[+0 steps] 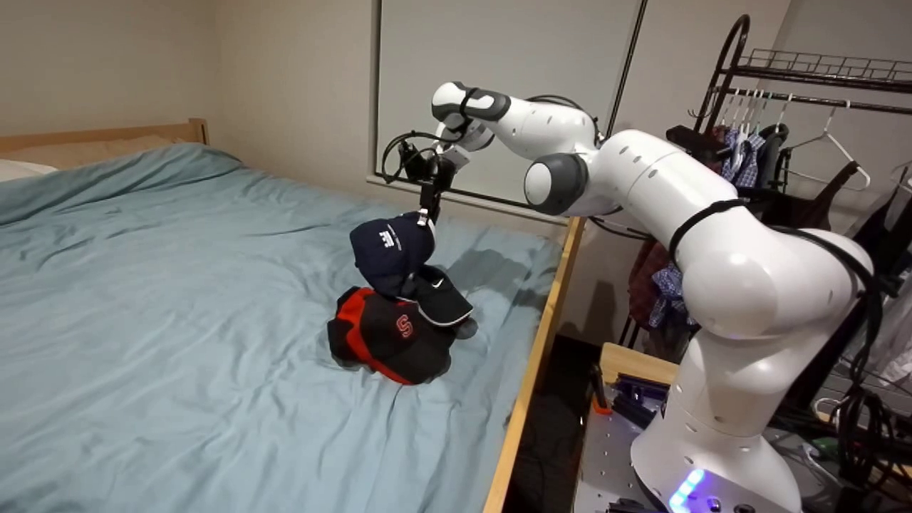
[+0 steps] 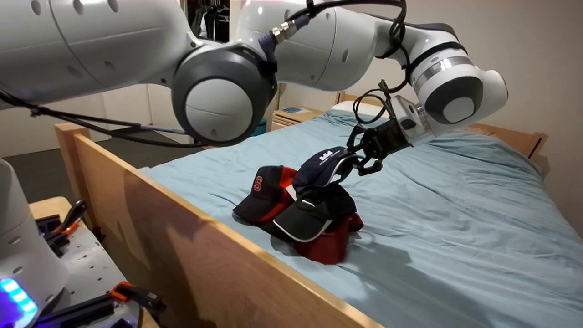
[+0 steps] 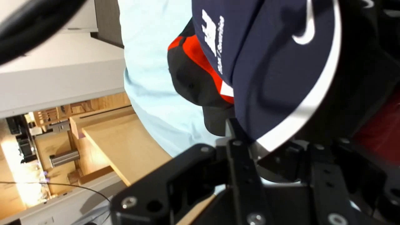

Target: Take the blue cap on the left and put it on the pile of caps

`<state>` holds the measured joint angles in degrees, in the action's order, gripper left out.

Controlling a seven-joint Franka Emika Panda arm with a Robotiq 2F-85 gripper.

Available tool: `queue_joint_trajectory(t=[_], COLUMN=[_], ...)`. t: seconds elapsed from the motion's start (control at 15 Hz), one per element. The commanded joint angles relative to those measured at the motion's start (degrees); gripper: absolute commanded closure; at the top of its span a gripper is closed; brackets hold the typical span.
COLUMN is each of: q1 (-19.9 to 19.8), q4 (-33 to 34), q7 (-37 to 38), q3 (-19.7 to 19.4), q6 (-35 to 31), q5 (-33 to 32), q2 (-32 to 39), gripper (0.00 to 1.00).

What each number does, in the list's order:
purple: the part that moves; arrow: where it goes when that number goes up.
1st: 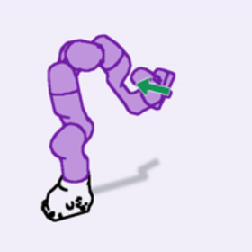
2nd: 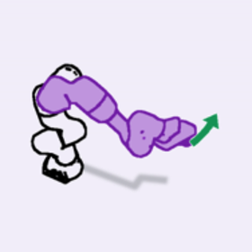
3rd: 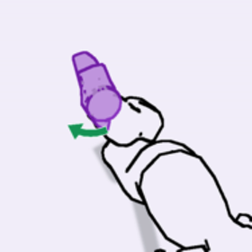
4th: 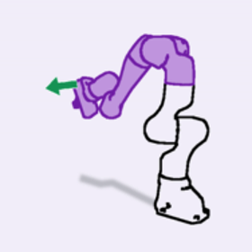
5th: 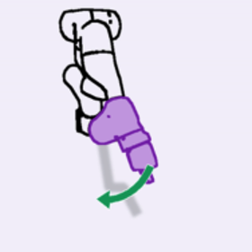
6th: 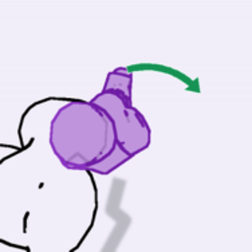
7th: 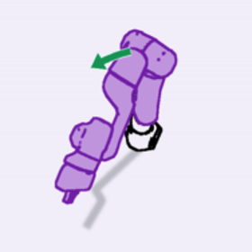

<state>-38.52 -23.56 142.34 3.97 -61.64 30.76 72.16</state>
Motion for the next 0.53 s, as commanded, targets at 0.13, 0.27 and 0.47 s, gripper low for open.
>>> queue_joint_trajectory(t=[0.13,0.27,0.47], q1=[-1.6,-0.3,2.5], q4=[2.0,-11.1,-19.4], q7=[12.2,7.8,7.4], q3=[1.0,-10.2,-19.9], q6=[-5.1,-13.1,-17.3], q5=[-0.4,6.5,13.5], q2=[3.0,-4.1,-7.4], gripper=[0.96,0.96,0.95])
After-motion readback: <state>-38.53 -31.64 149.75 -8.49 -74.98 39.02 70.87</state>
